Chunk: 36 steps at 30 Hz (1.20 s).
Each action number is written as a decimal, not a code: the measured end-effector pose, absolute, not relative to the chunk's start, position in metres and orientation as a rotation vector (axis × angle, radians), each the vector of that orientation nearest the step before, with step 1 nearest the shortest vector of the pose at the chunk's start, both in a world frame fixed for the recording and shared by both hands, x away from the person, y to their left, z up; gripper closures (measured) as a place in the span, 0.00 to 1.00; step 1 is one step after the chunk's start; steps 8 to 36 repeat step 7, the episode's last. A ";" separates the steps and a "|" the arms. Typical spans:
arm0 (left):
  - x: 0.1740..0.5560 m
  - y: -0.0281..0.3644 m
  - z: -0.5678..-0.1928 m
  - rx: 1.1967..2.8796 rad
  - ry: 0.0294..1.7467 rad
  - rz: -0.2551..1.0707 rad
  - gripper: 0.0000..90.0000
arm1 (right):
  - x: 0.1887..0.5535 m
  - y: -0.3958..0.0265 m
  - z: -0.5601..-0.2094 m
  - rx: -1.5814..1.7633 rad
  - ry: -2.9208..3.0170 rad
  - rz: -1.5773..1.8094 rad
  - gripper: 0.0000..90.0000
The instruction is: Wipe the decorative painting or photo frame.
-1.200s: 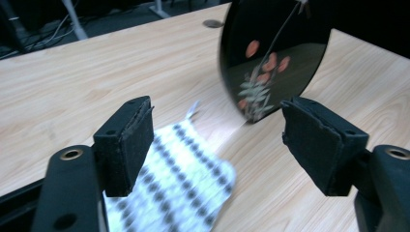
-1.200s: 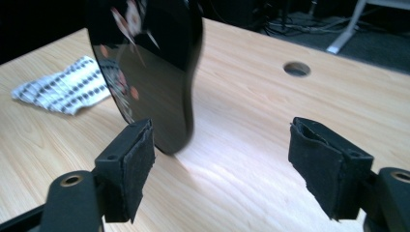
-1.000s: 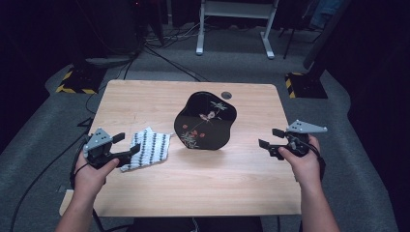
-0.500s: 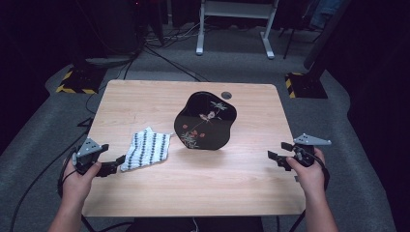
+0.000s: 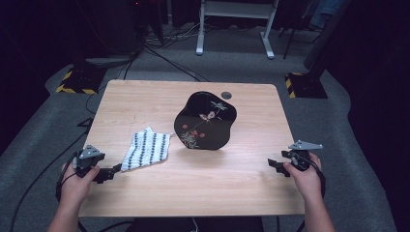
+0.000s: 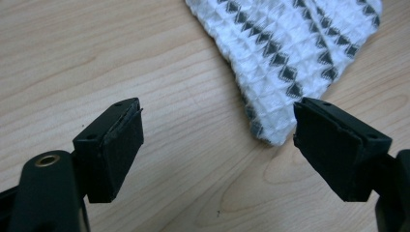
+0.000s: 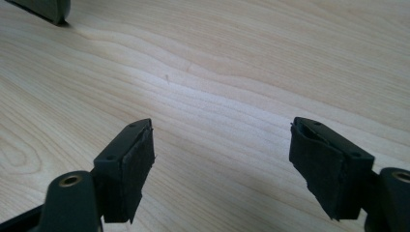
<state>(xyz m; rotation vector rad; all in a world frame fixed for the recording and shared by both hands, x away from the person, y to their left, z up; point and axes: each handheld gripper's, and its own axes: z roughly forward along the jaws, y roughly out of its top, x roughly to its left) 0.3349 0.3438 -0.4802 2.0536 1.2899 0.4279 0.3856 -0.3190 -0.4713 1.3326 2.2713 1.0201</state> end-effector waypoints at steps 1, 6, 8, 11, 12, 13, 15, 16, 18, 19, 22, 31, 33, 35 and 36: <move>0.335 0.345 -0.481 2.061 1.296 0.417 0.20 | 0.386 -0.318 -0.473 1.336 2.275 1.017 0.28; 0.335 0.347 -0.487 2.061 1.297 0.407 0.21 | 0.387 -0.315 -0.477 1.325 2.292 1.012 0.28; 0.335 0.347 -0.488 2.056 1.293 0.410 0.21 | 0.387 -0.314 -0.478 1.320 2.290 1.009 0.27; 0.335 0.347 -0.488 2.056 1.293 0.410 0.21 | 0.387 -0.314 -0.478 1.320 2.290 1.009 0.27; 0.335 0.347 -0.488 2.056 1.293 0.410 0.21 | 0.387 -0.314 -0.478 1.320 2.290 1.009 0.27; 0.335 0.347 -0.488 2.056 1.293 0.410 0.21 | 0.387 -0.314 -0.478 1.320 2.290 1.009 0.27; 0.335 0.347 -0.488 2.056 1.293 0.410 0.21 | 0.387 -0.314 -0.478 1.320 2.290 1.009 0.27; 0.335 0.347 -0.488 2.056 1.293 0.410 0.21 | 0.387 -0.314 -0.478 1.320 2.290 1.009 0.27; 0.335 0.347 -0.488 2.056 1.293 0.410 0.21 | 0.387 -0.314 -0.478 1.320 2.290 1.009 0.27; 0.335 0.347 -0.488 2.056 1.293 0.410 0.21 | 0.387 -0.314 -0.478 1.320 2.290 1.009 0.27; 0.335 0.347 -0.488 2.056 1.293 0.410 0.21 | 0.387 -0.314 -0.478 1.320 2.290 1.009 0.27; 0.335 0.347 -0.488 2.056 1.293 0.410 0.21 | 0.387 -0.314 -0.478 1.320 2.290 1.009 0.27; 0.335 0.347 -0.488 2.056 1.293 0.410 0.21 | 0.387 -0.314 -0.478 1.320 2.290 1.009 0.27; 0.335 0.347 -0.488 2.056 1.293 0.410 0.21 | 0.387 -0.314 -0.478 1.320 2.290 1.009 0.27; 0.335 0.347 -0.488 2.056 1.293 0.410 0.21 | 0.387 -0.314 -0.478 1.320 2.290 1.009 0.27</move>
